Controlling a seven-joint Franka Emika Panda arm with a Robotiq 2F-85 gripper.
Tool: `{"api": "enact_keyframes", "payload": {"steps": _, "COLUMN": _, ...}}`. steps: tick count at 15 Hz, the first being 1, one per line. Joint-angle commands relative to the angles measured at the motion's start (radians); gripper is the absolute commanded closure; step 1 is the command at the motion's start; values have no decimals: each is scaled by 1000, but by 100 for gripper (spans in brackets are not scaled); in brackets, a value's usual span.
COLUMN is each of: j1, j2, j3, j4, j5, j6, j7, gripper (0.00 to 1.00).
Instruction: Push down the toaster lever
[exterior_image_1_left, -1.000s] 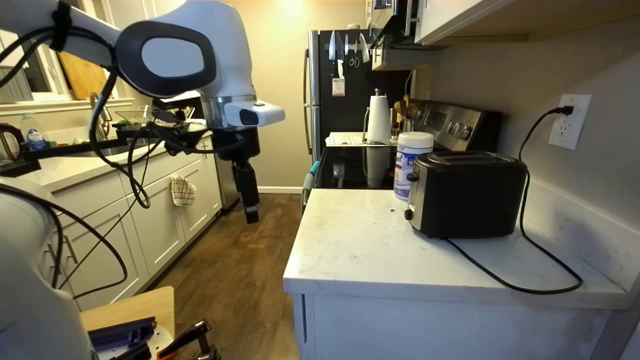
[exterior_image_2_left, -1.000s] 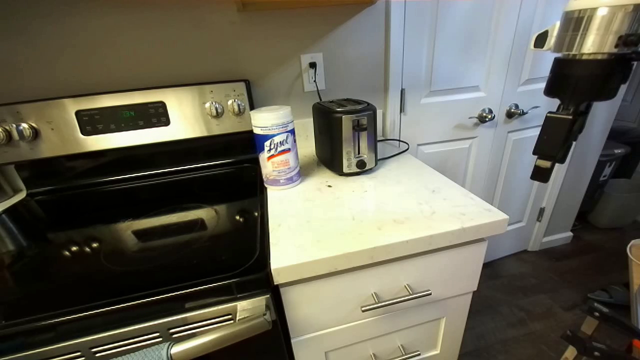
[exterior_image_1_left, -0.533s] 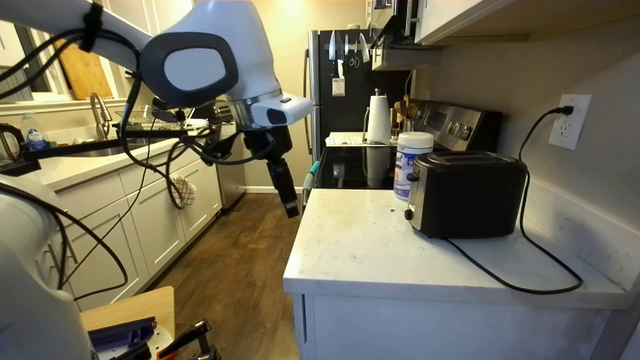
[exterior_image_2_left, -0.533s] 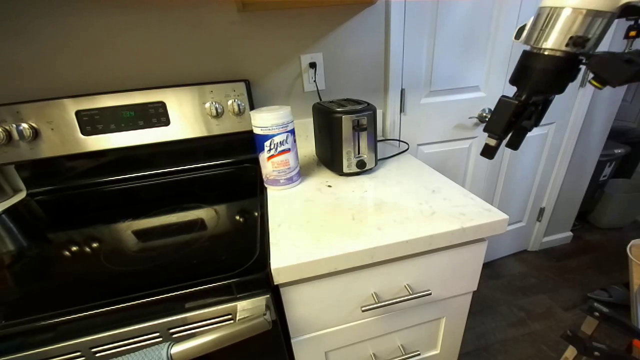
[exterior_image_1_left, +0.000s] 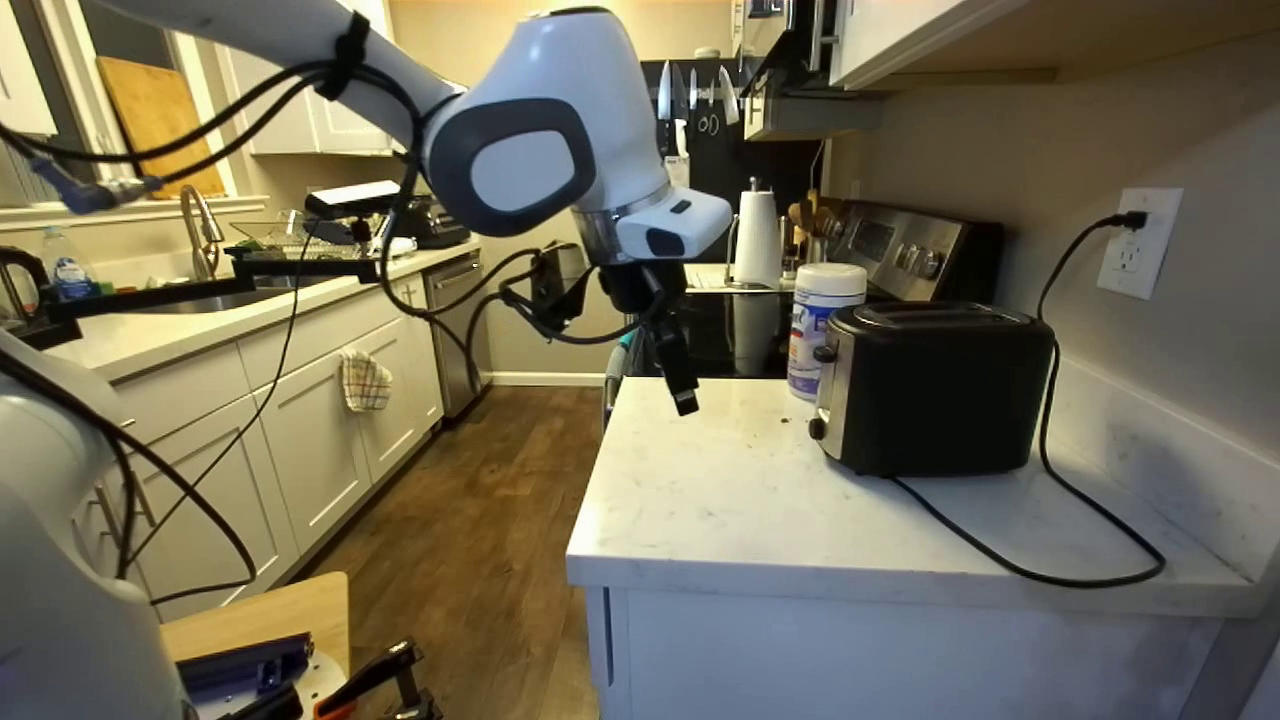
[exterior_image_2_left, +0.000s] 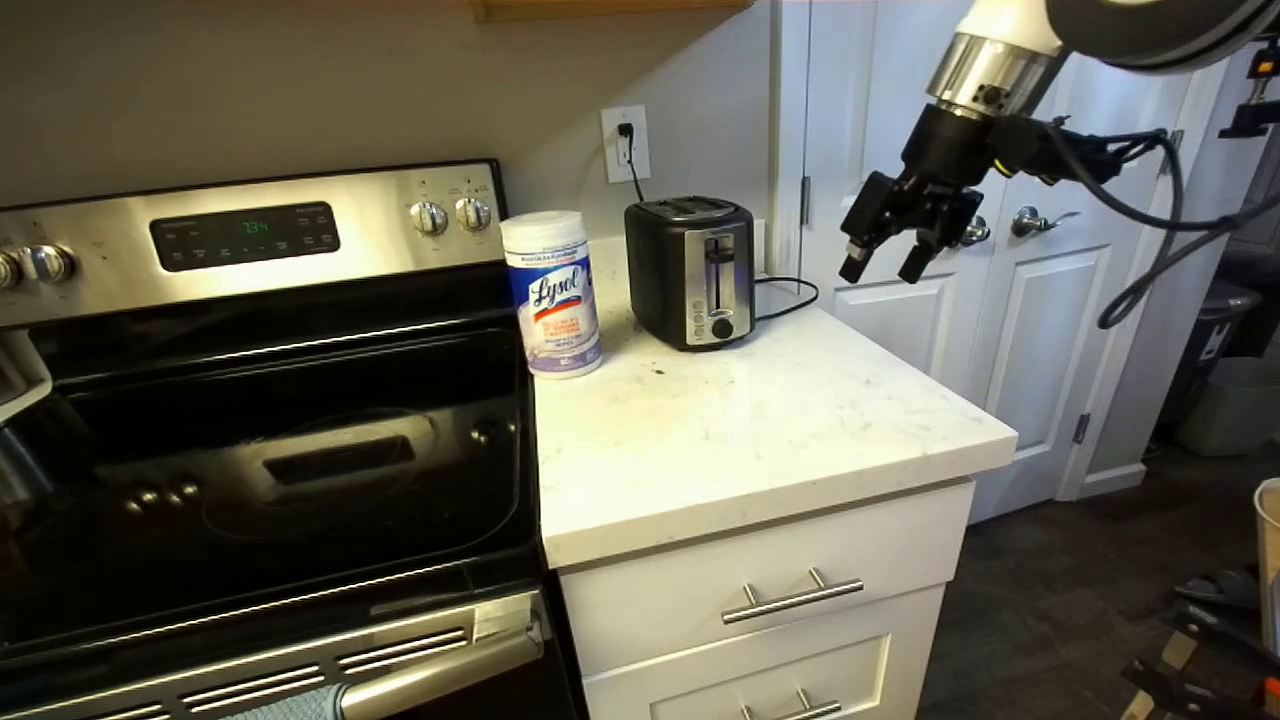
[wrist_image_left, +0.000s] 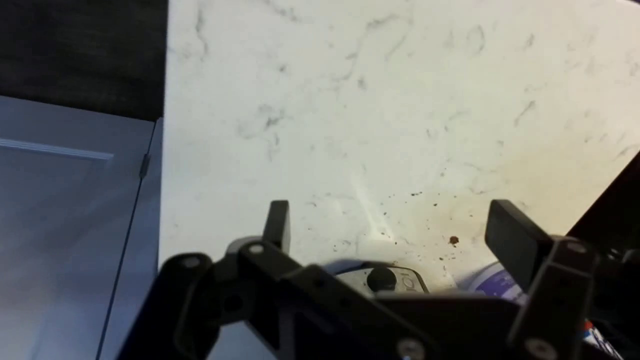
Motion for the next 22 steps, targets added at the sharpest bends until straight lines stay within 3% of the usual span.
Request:
{"api": "enact_keyframes", "payload": {"steps": 1, "j1": 2, "j2": 122, "j3": -2, "j4": 145, "j5": 37, "j6": -14, "j7": 37, "gripper": 0}}
{"api": "enact_keyframes", "payload": {"steps": 10, "j1": -4, "j2": 296, "j3": -5, "j4": 402, "j5": 16, "j6": -39, "j7": 120, "gripper": 0}}
{"api": "enact_keyframes", "payload": {"steps": 12, "j1": -2, "j2": 329, "j3": -8, "j4": 446, "j5": 23, "j6": -44, "j7": 123, "gripper": 26}}
{"api": "enact_keyframes", "payload": {"steps": 22, "j1": 7, "j2": 455, "j3": -14, "j4": 602, "j5": 12, "j6": -62, "j7": 175, "gripper": 93}}
